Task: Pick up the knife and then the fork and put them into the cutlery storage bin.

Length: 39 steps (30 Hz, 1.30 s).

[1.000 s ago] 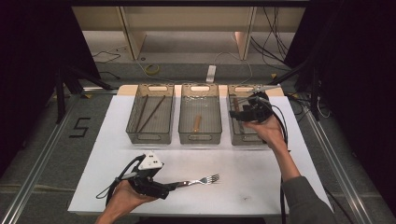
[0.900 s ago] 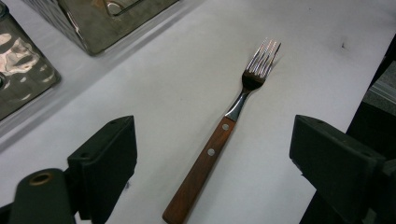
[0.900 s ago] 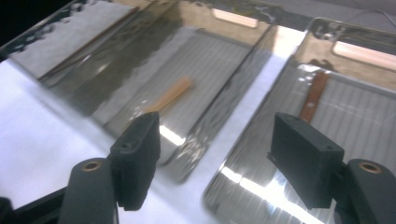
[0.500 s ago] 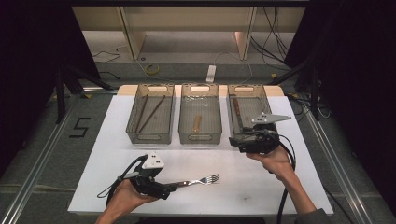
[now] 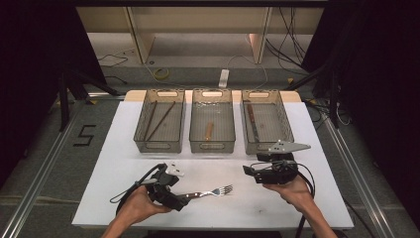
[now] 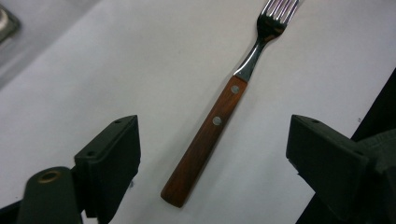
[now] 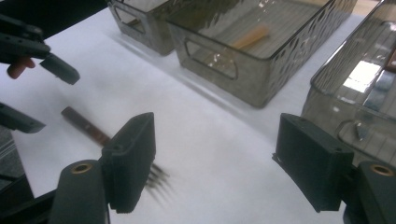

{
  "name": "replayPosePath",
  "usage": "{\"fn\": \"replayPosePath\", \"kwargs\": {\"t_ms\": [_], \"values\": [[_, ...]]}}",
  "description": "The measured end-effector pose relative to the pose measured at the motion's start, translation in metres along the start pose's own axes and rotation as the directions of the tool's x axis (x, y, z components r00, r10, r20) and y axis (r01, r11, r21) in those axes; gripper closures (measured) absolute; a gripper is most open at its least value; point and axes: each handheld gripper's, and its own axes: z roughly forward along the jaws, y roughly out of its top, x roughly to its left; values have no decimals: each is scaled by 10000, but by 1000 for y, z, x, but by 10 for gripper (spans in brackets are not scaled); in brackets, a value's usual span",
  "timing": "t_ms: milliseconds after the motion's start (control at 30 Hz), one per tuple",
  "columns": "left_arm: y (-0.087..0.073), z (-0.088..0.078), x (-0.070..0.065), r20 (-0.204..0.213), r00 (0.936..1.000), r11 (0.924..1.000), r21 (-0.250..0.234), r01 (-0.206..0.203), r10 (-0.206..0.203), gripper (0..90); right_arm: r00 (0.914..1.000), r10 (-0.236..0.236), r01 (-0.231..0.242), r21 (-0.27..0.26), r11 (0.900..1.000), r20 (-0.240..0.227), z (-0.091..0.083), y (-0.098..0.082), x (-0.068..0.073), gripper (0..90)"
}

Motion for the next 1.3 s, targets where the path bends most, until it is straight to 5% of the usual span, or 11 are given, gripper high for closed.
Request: {"fn": "replayPosePath", "kwargs": {"t_ms": [167, 400, 633, 933, 1300], "values": [[8, 5, 3, 59, 10000, 9980, 628, -35, 31, 229, 9999, 13, -13, 38, 10000, -112, -3, -7, 5, 290], [16, 17, 2, -100, 9981, 9832, 1727, -586, 613, 309, 9997, 0, 0, 21, 10000, -254, -5, -13, 11, 286], [19, 21, 1, -51, 9945, 9709, 2172, -1013, 1049, 441, 9992, -204, 211, 188, 9996, -345, -5, -20, 20, 279], [19, 26, -1, 240, 9900, 9643, 2243, -1408, 1390, 559, 9981, -248, 259, 175, 9995, -566, -6, -25, 28, 253], [16, 33, 0, 336, 9809, 9420, 2742, -1934, 1916, 650, 9974, -287, 298, 144, 9995, -658, -8, -29, 32, 250]]}}
